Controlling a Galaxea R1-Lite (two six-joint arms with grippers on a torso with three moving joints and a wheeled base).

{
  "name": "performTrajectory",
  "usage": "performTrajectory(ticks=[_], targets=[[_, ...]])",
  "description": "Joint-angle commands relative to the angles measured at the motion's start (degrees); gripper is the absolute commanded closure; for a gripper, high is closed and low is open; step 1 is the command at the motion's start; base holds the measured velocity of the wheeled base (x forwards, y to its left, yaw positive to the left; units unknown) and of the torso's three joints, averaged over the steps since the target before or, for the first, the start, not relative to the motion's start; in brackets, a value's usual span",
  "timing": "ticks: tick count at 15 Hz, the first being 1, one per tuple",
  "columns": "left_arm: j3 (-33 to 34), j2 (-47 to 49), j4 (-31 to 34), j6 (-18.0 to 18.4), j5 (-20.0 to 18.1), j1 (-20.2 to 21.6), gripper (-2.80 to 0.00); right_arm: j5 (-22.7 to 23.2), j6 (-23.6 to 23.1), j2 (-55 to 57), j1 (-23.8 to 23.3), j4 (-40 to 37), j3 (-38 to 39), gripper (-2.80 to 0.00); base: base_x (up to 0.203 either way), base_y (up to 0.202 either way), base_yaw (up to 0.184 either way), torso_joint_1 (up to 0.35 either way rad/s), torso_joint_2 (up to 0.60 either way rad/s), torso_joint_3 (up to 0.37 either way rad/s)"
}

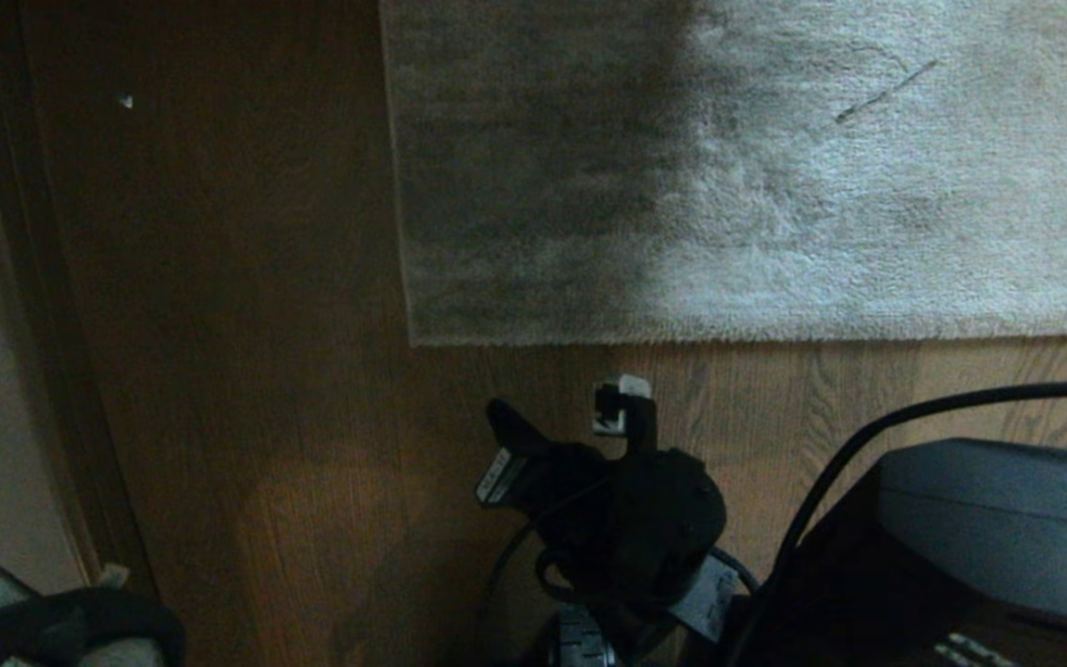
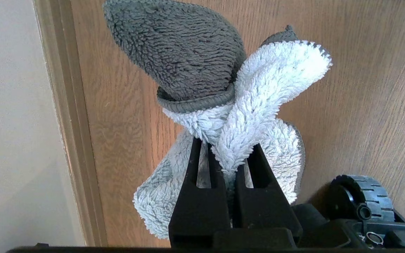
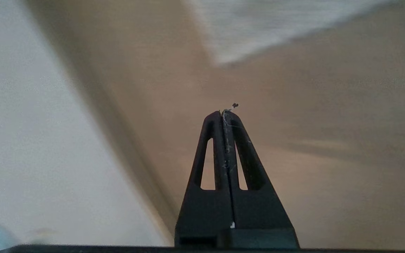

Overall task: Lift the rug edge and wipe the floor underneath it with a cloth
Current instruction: Lay down the carpet

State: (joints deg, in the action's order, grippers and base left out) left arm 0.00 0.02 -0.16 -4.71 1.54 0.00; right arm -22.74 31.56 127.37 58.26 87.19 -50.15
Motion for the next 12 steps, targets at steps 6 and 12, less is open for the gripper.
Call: performTrajectory(ticks=[6,12], targets=[[0.0,0.0,0.0,0.0,0.0,0.0,0.00,-2.8,0.1,0.4,-9.0,2.3,3.0,0.00,0.000,0.000,0.000,0.000,0.00,0.000],[0.0,0.0,0.0,0.0,0.0,0.0,0.00,-2.4,0.0,-3.9,-13.5,2.5,-0.9,0.00,0.000,0.000,0.000,0.000,0.00,0.000]])
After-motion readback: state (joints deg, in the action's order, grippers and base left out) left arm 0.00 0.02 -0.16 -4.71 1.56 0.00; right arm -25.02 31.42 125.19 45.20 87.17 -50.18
